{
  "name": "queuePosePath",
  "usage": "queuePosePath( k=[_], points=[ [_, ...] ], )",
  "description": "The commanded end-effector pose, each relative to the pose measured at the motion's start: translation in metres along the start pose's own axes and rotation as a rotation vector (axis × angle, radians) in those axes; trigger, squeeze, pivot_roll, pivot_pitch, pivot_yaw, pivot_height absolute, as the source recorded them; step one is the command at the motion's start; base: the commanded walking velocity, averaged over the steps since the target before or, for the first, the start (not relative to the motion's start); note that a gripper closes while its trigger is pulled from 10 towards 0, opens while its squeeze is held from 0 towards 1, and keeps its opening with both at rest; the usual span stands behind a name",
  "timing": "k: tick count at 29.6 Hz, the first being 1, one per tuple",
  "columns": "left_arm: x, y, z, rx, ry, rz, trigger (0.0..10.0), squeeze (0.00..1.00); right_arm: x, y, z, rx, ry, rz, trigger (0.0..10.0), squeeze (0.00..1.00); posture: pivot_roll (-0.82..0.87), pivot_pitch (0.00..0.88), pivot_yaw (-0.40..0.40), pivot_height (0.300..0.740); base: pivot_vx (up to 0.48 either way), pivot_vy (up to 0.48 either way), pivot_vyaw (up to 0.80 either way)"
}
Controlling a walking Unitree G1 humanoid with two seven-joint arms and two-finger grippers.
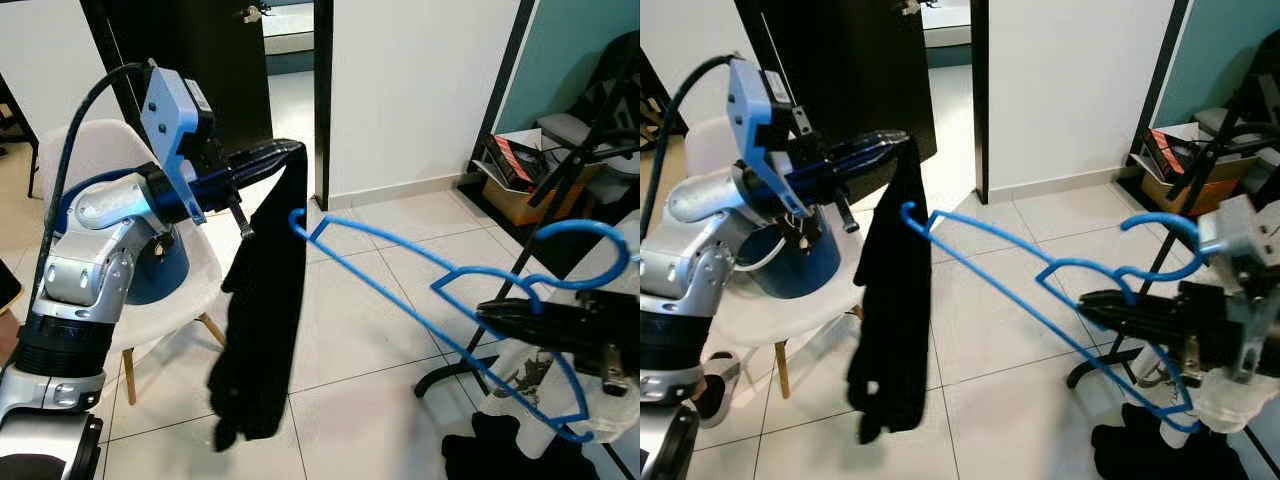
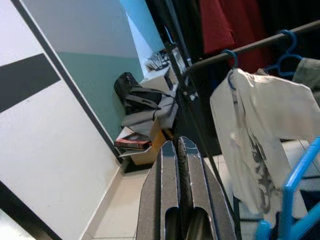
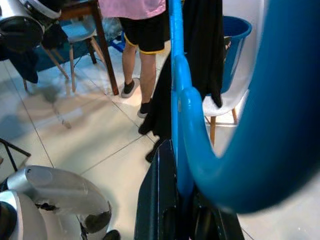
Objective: Hang hanger
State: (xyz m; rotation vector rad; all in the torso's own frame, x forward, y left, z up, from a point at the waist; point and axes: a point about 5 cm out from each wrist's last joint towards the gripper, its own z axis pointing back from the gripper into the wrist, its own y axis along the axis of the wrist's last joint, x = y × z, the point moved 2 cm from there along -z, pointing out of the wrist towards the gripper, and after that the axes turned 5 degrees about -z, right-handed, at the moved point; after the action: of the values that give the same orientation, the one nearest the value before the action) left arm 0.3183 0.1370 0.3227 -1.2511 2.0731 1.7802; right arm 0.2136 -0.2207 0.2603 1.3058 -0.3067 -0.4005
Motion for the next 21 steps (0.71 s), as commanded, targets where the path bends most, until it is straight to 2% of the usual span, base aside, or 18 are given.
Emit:
queuePosePath(
  k=[1, 7, 14, 21],
  points=[
    [-0.005, 0.009, 0.002, -0.005, -0.035, -0.049, 10.0, 0.0, -0.001, 0.001, -0.007, -0.025, 0.001, 0.023, 10.0, 0.0, -0.12, 0.0, 0.045, 0.74, 0.0, 0.0, 0.0],
    [-0.018, 0.016, 0.006, -0.023, -0.04, -0.095, 10.0, 0.0, 0.006, 0.003, -0.013, -0.074, -0.059, 0.046, 10.0, 0.0, -0.12, 0.0, 0.045, 0.74, 0.0, 0.0, 0.0],
    [-0.02, 0.018, 0.007, -0.023, -0.04, -0.107, 10.0, 0.0, 0.014, 0.001, -0.013, -0.127, -0.134, 0.045, 10.0, 0.0, -0.12, 0.0, 0.047, 0.74, 0.0, 0.0, 0.0],
    [-0.022, 0.016, 0.006, -0.035, -0.029, -0.117, 10.0, 0.0, 0.007, 0.006, -0.013, -0.122, -0.097, 0.067, 10.0, 0.0, -0.12, 0.0, 0.051, 0.74, 0.0, 0.0, 0.0]
  ],
)
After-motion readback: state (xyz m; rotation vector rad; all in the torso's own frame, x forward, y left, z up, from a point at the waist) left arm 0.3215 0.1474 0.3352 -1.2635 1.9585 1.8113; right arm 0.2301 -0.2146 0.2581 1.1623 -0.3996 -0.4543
